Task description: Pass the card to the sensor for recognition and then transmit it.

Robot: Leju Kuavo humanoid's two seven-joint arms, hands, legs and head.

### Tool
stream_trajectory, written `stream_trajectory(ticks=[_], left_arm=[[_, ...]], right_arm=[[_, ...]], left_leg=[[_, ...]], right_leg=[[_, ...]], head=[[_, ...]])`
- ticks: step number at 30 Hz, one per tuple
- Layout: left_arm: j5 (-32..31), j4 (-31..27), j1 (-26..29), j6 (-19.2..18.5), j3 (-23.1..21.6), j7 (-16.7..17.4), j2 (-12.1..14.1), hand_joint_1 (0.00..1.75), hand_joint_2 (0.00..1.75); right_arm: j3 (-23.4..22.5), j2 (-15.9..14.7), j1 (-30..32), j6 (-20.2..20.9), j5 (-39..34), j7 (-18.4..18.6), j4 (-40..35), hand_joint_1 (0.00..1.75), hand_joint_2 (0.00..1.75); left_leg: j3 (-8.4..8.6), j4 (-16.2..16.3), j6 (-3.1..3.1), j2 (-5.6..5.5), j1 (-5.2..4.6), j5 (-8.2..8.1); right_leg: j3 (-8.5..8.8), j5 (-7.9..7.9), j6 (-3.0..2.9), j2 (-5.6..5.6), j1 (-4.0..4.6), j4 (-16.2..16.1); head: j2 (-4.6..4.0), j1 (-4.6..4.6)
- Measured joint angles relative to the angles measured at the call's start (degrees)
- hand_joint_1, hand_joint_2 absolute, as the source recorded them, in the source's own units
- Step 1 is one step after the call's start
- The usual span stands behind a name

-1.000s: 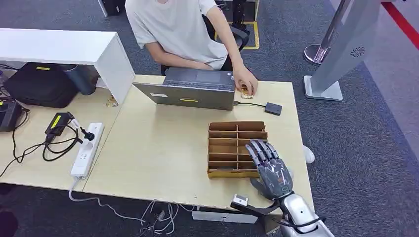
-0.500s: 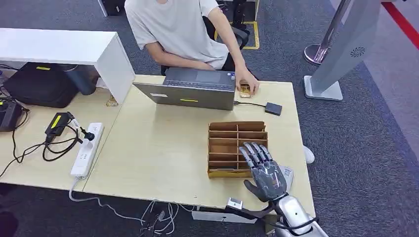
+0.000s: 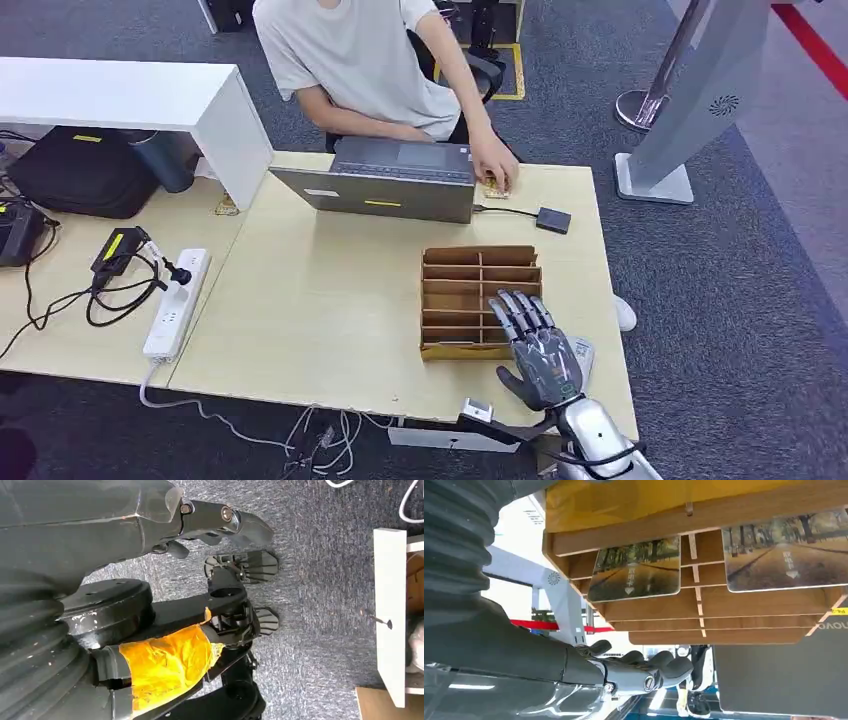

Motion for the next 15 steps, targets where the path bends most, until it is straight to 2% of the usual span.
stream_trajectory(ticks=[4,5,6,15], left_arm=[[0.0,0.0,0.0,0.0,0.0,0.0,0.0,0.0,1.75],[0.0,0.0,0.0,0.0,0.0,0.0,0.0,0.0,1.75],[0.0,0.0,0.0,0.0,0.0,0.0,0.0,0.0,1.75],[0.0,0.0,0.0,-0.1,-0.3,0.0,0.0,0.0,1.75]], right_arm=[[0.0,-0.1,0.0,0.0,0.0,0.1,0.3,0.0,1.75],[0.0,-0.1,0.0,0.0,0.0,0.2,0.3,1.68,1.75],[0.0,-0.1,0.0,0.0,0.0,0.2,0.3,1.75,1.75],[0.0,-0.1,0.0,0.0,-1.9,-1.3,0.8,1.75,1.75]], left_leg=[[0.0,0.0,0.0,0.0,0.0,0.0],[0.0,0.0,0.0,0.0,0.0,0.0],[0.0,0.0,0.0,0.0,0.0,0.0],[0.0,0.0,0.0,0.0,0.0,0.0]], right_leg=[[0.0,0.0,0.0,0.0,0.0,0.0],[0.0,0.0,0.0,0.0,0.0,0.0],[0.0,0.0,0.0,0.0,0.0,0.0],[0.0,0.0,0.0,0.0,0.0,0.0]], head=[[0.0,0.0],[0.0,0.0],[0.0,0.0],[0.0,0.0]])
